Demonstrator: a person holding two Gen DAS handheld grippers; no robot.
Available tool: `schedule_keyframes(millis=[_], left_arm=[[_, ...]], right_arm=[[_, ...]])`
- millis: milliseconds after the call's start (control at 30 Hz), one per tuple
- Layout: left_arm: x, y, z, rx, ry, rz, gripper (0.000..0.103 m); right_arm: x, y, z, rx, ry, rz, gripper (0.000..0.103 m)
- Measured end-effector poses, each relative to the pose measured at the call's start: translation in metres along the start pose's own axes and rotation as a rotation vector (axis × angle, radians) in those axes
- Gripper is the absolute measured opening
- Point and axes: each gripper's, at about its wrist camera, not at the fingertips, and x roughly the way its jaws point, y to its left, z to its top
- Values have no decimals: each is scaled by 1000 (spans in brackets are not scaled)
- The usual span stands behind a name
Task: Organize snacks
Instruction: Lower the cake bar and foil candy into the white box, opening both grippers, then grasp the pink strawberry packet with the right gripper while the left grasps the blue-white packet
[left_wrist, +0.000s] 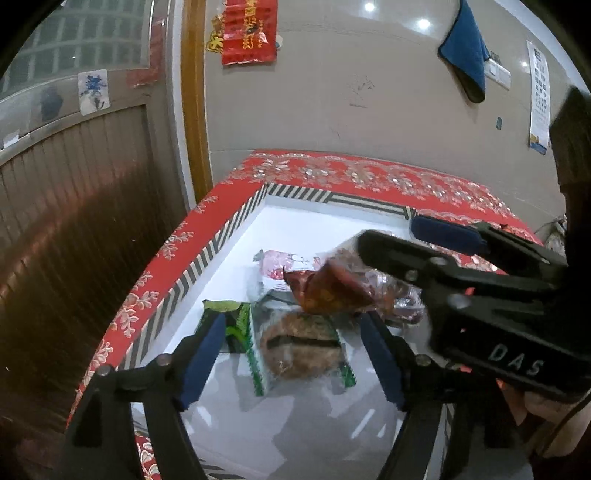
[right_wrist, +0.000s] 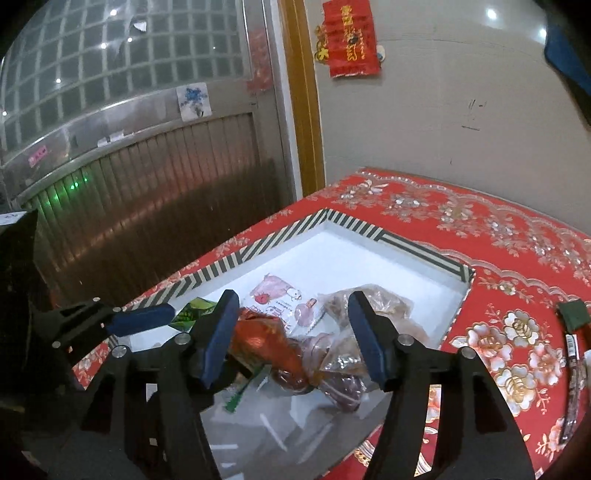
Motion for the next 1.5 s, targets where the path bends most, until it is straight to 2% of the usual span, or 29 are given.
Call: schedule_keyframes(millis=[100, 300, 433, 533, 700, 833, 900, 1000, 1067, 1167, 1267, 1400, 1500], left_arm=[[-4, -5, 2, 11, -13, 5, 86], [-7, -25, 7, 42, -26, 12, 91], [-15, -50, 17, 64, -47, -17, 95], [-21, -80, 25, 102, -68, -68, 97], [-21, -143, 34, 201, -72, -182, 99], [-8, -192, 34, 282, -64, -226, 100], [1, -213, 33, 308, -43, -242, 100], [15, -243, 34, 334, -20, -262, 100], [24, -260, 34, 344, 3, -275, 100], [35, -281, 34, 343, 38, -307, 100], [46, -297, 33, 346, 47, -336, 100], [61, -299, 24, 311, 79, -364, 100], [73, -297, 19, 292, 127, -387, 100]], right_arm=[[-6, -11, 2, 27, -16, -3, 62], [-28, -39, -4, 80, -62, -51, 62], [-47, -64, -9, 118, -99, -102, 62], [-66, -93, -15, 136, -116, -168, 62], [-109, -164, -34, 186, -131, -336, 62], [-148, -226, -54, 246, -146, -472, 62], [-162, -255, -63, 288, -148, -514, 65], [-172, -302, -76, 373, -105, -518, 65], [-172, -318, -79, 401, -82, -509, 65], [-162, -343, -80, 448, -22, -433, 65], [-147, -351, -79, 447, 53, -398, 65], [-126, -353, -79, 387, 162, -427, 65], [-120, -357, -81, 369, 201, -449, 65]])
